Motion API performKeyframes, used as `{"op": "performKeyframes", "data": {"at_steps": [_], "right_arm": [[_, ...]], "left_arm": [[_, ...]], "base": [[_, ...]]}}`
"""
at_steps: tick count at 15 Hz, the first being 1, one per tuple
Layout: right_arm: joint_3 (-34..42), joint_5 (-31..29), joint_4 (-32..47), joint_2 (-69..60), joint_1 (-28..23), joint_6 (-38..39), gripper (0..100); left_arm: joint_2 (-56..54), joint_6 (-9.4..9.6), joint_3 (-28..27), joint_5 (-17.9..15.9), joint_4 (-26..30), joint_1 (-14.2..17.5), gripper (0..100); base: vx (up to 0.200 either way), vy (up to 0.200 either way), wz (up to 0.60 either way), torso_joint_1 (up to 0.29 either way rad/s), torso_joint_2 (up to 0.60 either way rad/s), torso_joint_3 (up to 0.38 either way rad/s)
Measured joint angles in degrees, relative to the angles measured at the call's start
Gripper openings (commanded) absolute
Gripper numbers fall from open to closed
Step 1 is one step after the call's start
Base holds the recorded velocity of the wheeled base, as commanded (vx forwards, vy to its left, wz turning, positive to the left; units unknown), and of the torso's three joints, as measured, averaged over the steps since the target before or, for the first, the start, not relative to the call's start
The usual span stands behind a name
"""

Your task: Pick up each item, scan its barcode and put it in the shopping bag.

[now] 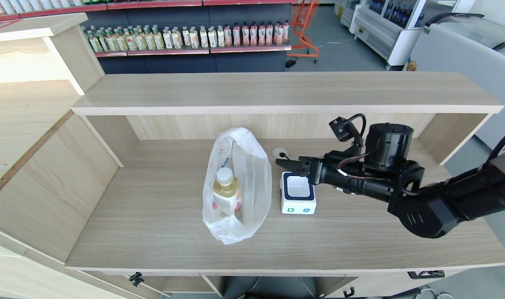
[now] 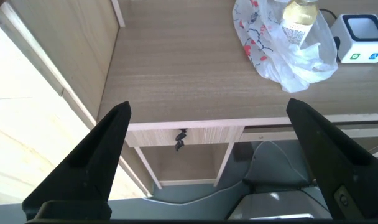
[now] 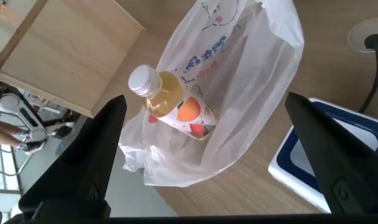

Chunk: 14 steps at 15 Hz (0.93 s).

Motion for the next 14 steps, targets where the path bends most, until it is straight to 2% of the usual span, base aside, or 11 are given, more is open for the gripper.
{"op": "performKeyframes", "data": {"at_steps": [2,4,6,9,11,14], "right_arm": [[3.45,-0.02,4.53,-7.25,-3.17,0.99,100],[5.95,-0.13,15.98,-15.88,-8.40,-0.24,100],[7.86,-0.39,27.48,-23.49,-15.52,-6.61,100],[12.70,-0.57,31.22,-31.34,-23.10,-11.91,100],[13.65,-0.60,31.34,-33.83,-24.88,-12.00,100],[13.84,-0.60,31.34,-35.40,-25.92,-12.02,100]], "left_arm": [[0.00,0.02,0.00,0.00,0.02,0.00,100],[0.00,0.02,0.00,0.00,0.02,0.00,100],[0.00,0.02,0.02,0.00,0.02,0.00,100],[0.00,0.02,0.02,0.00,0.02,0.00,100],[0.00,0.02,0.00,0.00,0.00,0.00,100],[0.00,0.05,0.02,0.00,0.00,0.00,100]], "base": [[0.000,0.000,0.00,0.000,0.00,0.000],[0.000,0.000,0.00,0.000,0.00,0.000],[0.000,0.000,0.00,0.000,0.00,0.000],[0.000,0.000,0.00,0.000,0.00,0.000],[0.000,0.000,0.00,0.000,0.00,0.000],[-0.200,0.000,0.00,0.009,0.00,0.002]]}}
